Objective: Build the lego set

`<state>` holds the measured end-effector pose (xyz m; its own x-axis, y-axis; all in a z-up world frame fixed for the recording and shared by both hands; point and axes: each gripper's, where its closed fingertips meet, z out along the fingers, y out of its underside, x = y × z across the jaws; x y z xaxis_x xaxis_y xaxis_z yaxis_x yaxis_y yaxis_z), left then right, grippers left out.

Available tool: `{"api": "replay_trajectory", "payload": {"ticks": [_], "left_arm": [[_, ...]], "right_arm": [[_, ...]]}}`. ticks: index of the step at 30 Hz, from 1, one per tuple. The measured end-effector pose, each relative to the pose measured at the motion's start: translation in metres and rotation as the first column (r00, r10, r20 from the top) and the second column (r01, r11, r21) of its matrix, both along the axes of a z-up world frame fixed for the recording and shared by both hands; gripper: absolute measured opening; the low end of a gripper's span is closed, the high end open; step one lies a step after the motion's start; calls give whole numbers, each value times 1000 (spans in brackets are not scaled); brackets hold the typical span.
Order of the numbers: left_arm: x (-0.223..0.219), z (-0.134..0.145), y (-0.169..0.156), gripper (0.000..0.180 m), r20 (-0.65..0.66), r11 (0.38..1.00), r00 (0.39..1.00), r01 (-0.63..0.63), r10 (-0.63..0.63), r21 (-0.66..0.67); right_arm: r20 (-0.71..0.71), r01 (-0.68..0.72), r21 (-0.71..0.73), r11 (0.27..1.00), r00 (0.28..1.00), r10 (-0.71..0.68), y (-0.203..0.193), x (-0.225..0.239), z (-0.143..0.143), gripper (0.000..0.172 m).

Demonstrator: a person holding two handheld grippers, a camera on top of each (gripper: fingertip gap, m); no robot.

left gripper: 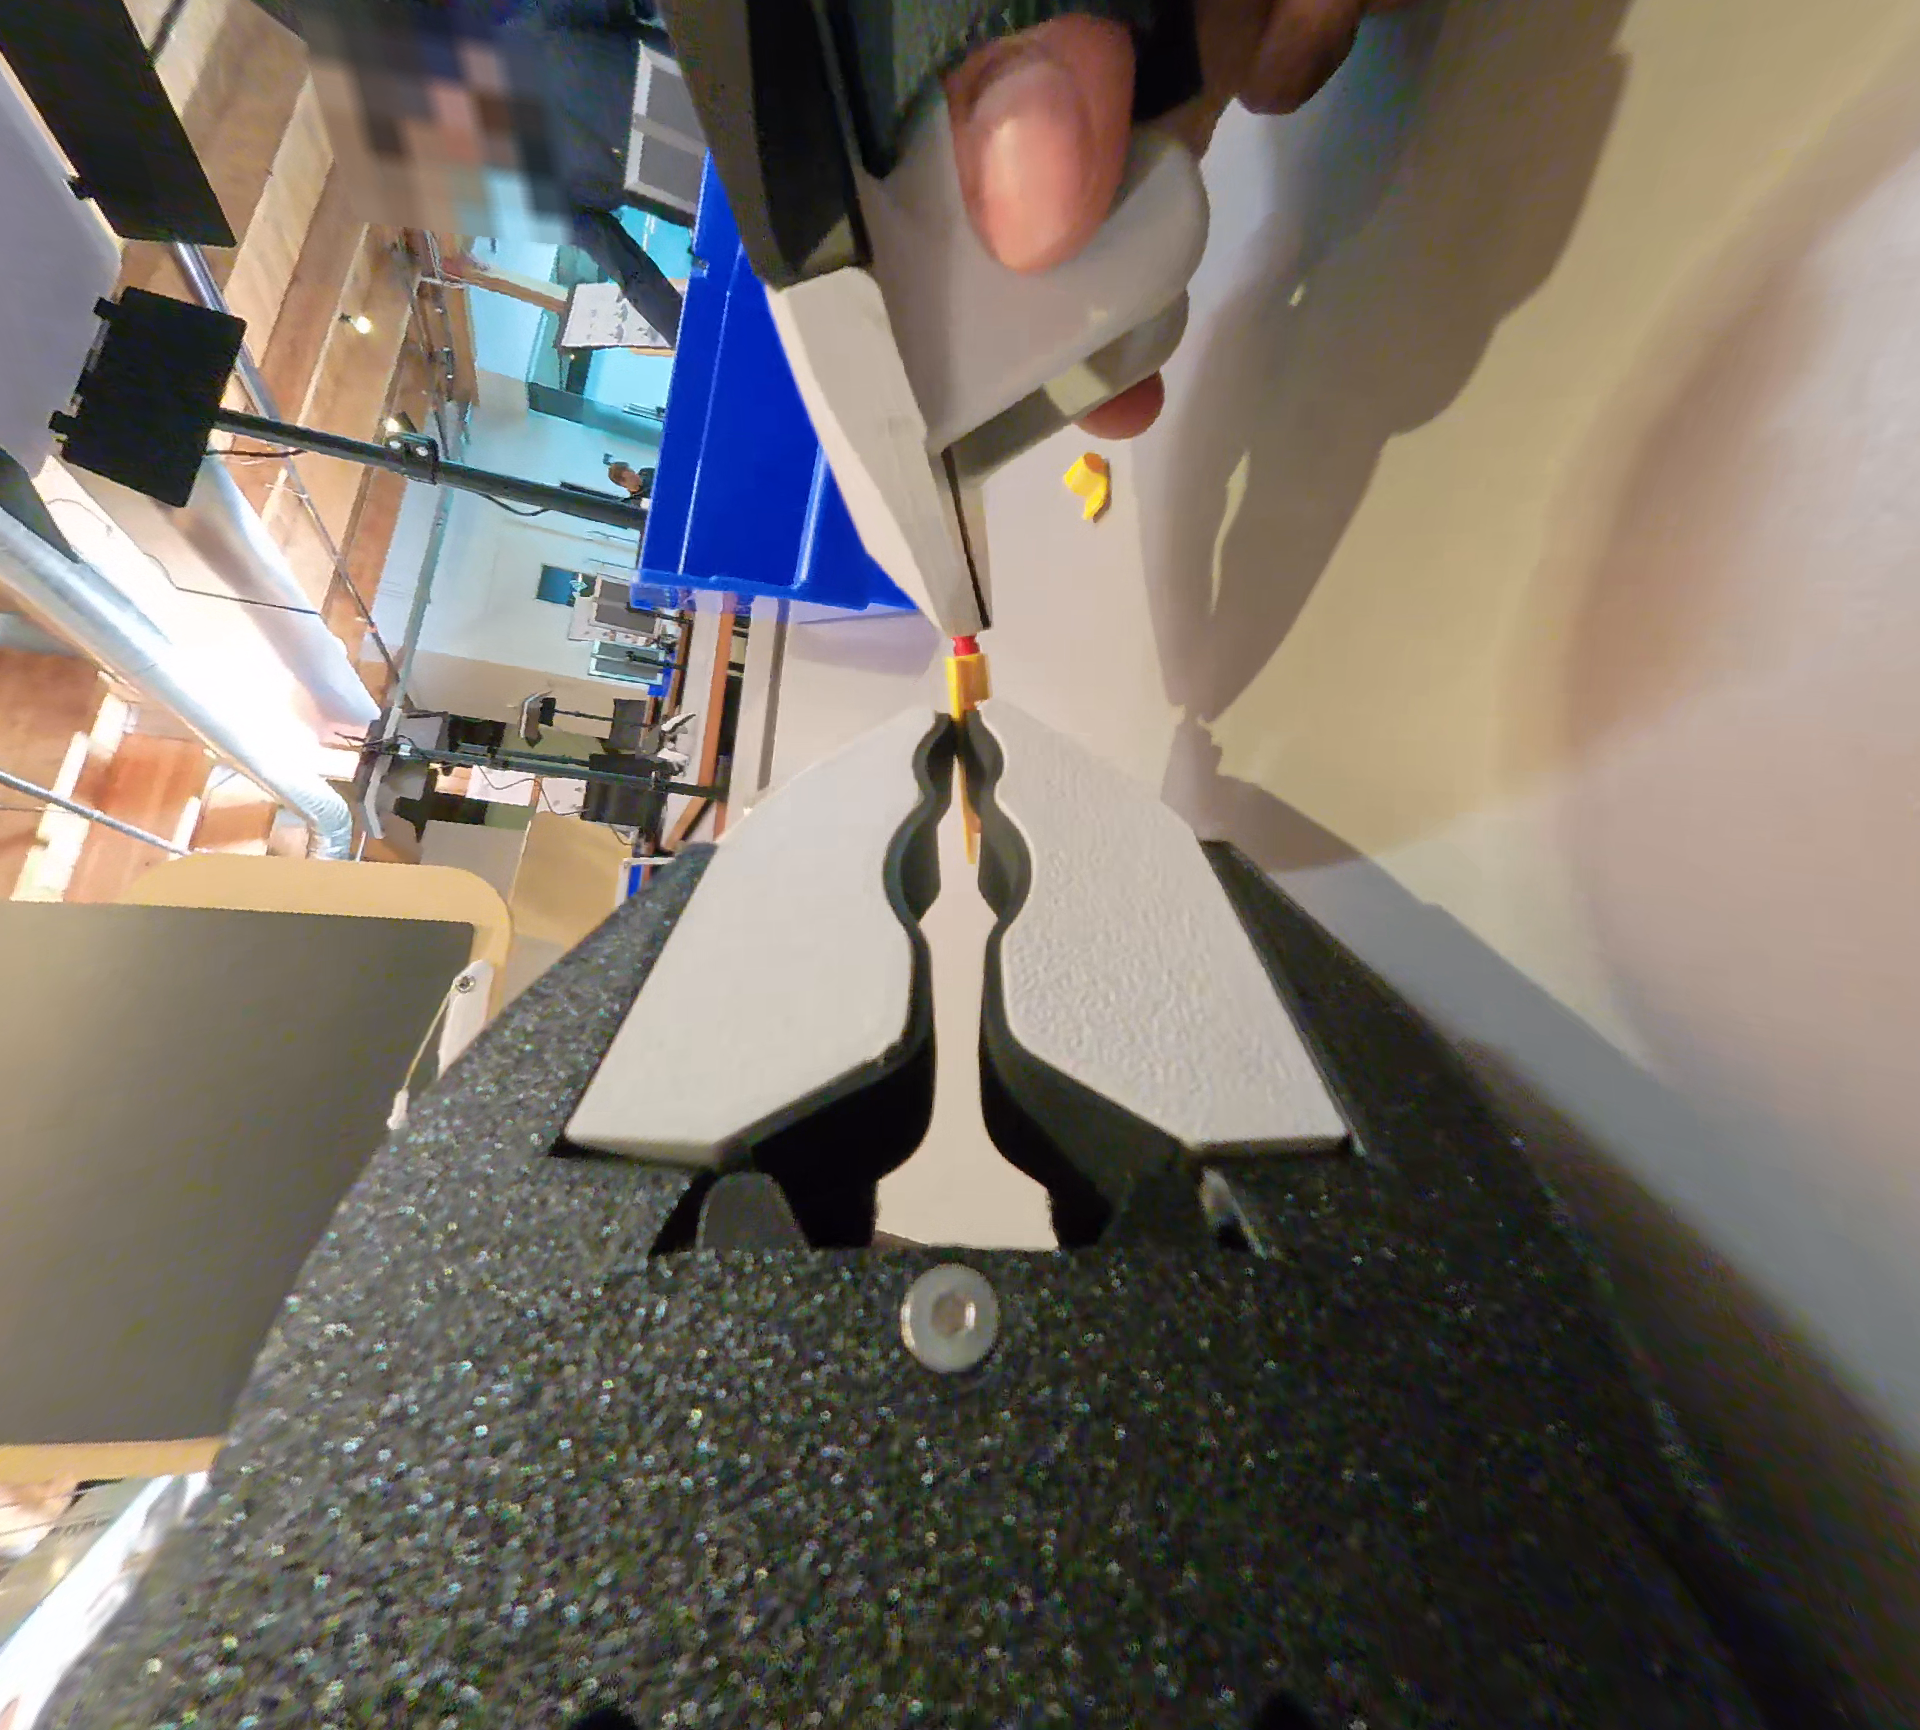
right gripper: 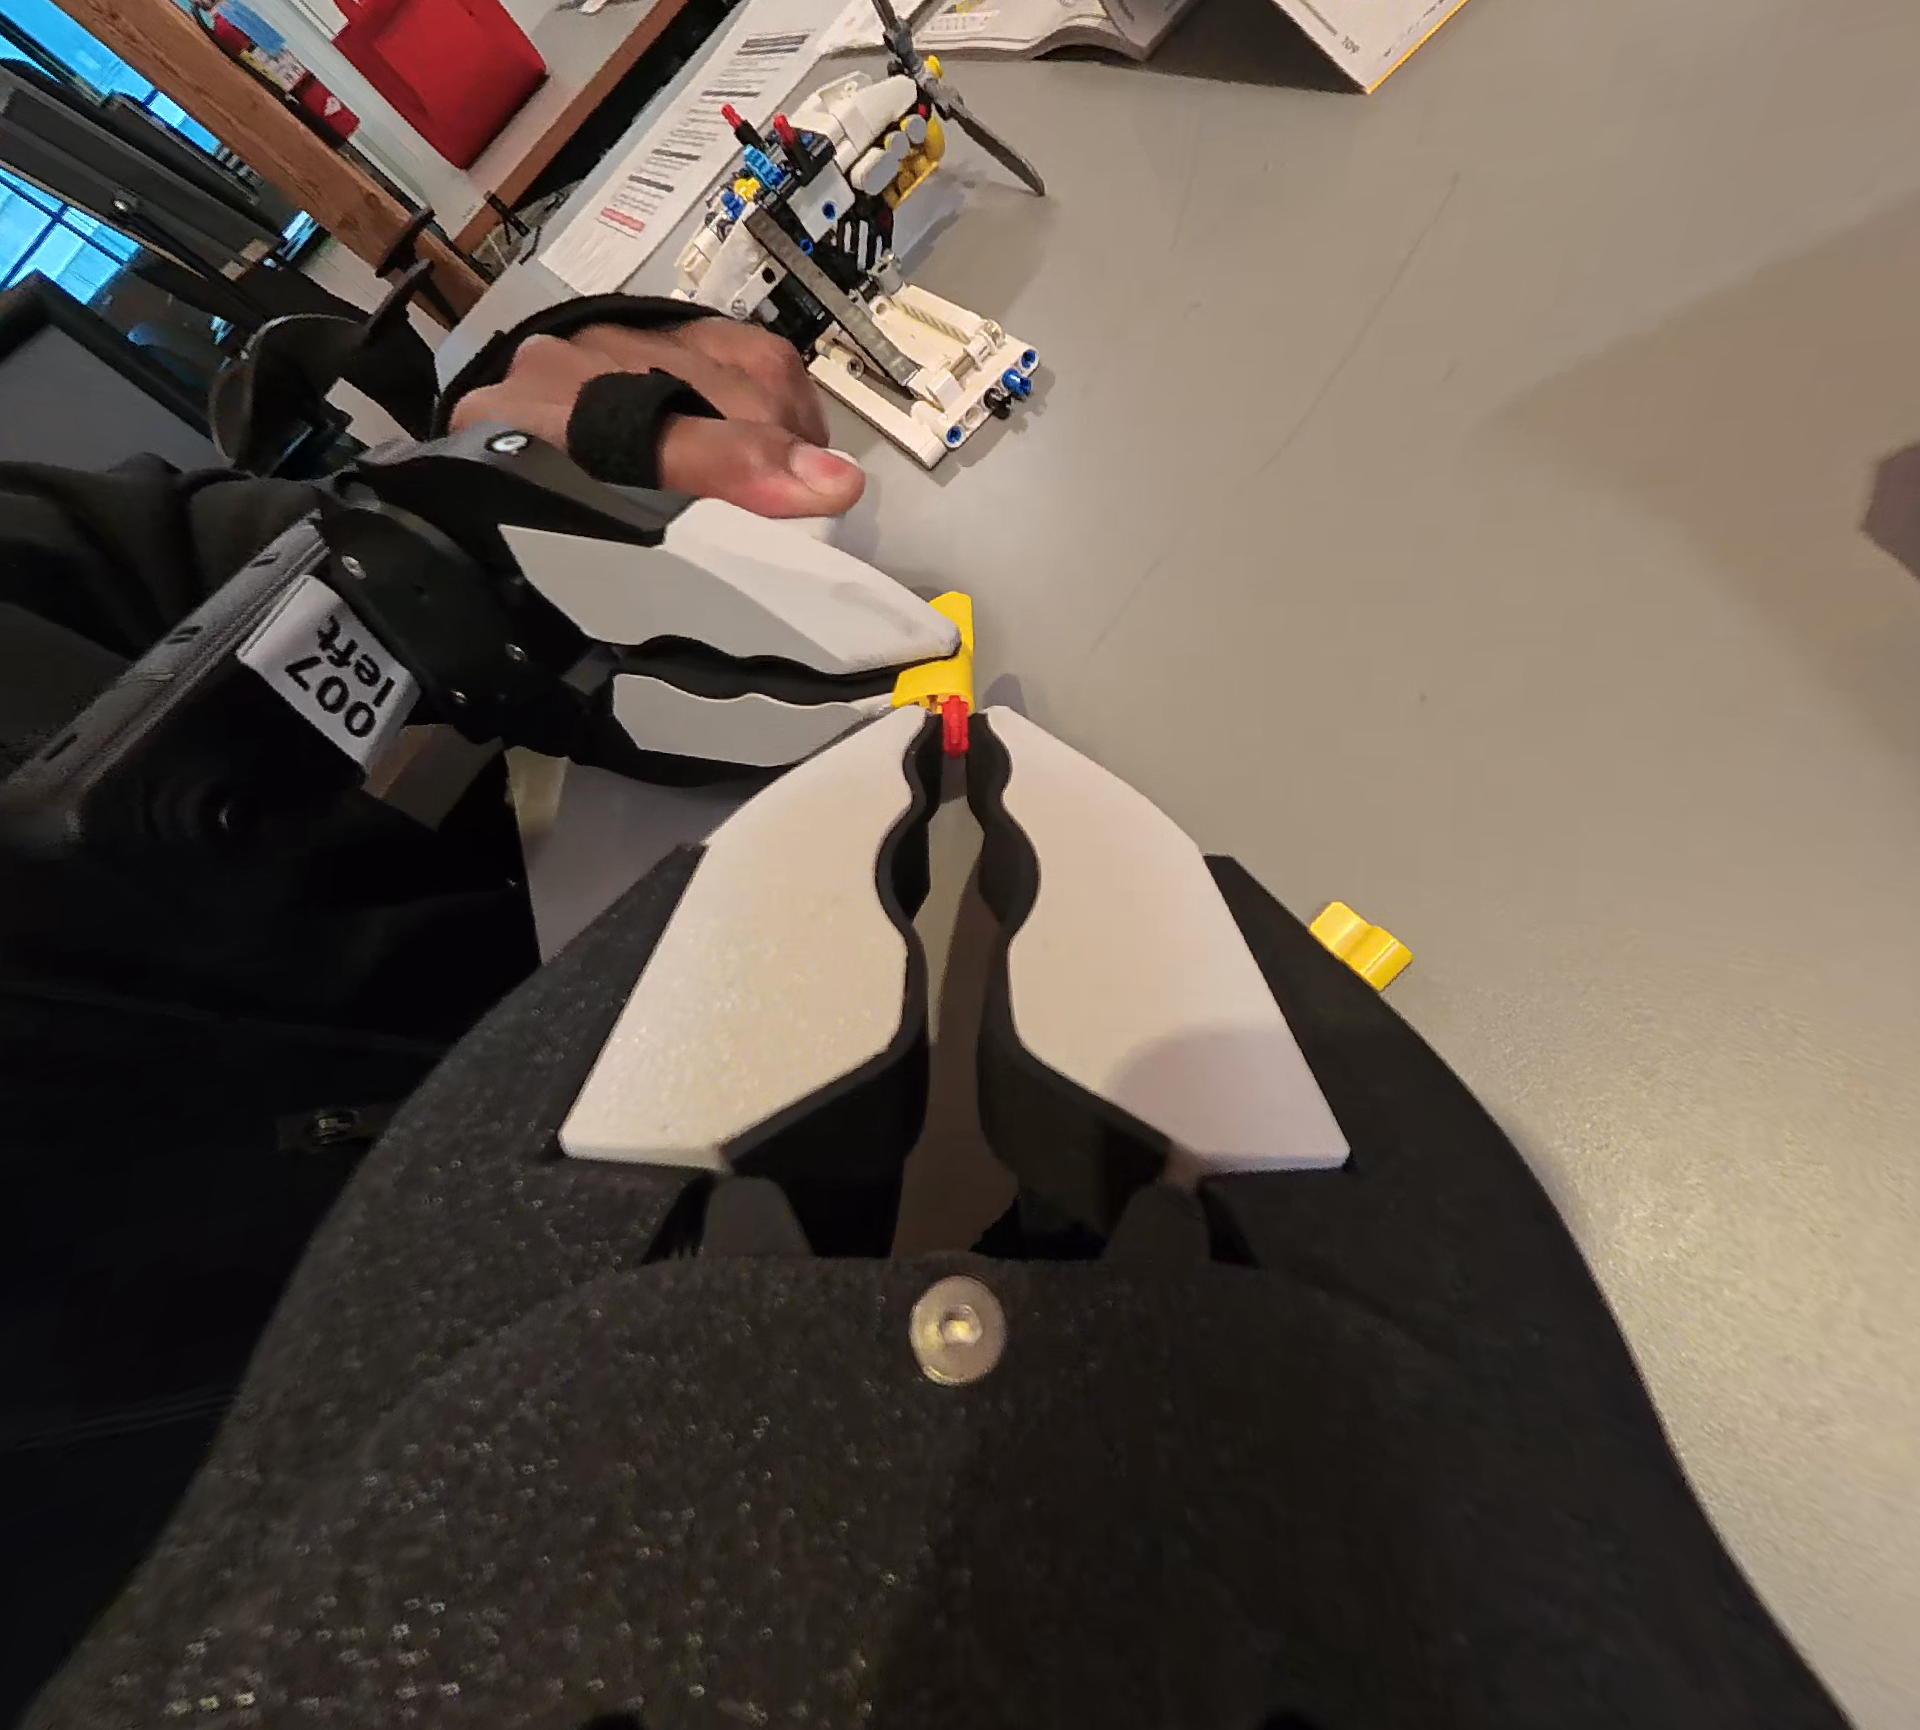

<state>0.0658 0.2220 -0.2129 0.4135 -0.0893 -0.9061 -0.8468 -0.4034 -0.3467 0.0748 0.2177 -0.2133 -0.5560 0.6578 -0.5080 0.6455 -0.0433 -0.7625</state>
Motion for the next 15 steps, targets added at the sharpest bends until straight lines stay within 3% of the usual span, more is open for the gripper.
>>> {"api": "replay_trajectory", "payload": {"ticks": [6, 15], "left_arm": [[2, -1, -1, 1, -59, 1000, 998, 6, -7, -18], [2, 0, -1, 1, -39, 1000, 999, -3, 3, -6]], "right_arm": [[5, -15, 10, 1000, 1000, 15, -1, 1, -2, 4], [-2, -10, 19, 1000, 1000, 10, -2, 0, -2, 4]]}}
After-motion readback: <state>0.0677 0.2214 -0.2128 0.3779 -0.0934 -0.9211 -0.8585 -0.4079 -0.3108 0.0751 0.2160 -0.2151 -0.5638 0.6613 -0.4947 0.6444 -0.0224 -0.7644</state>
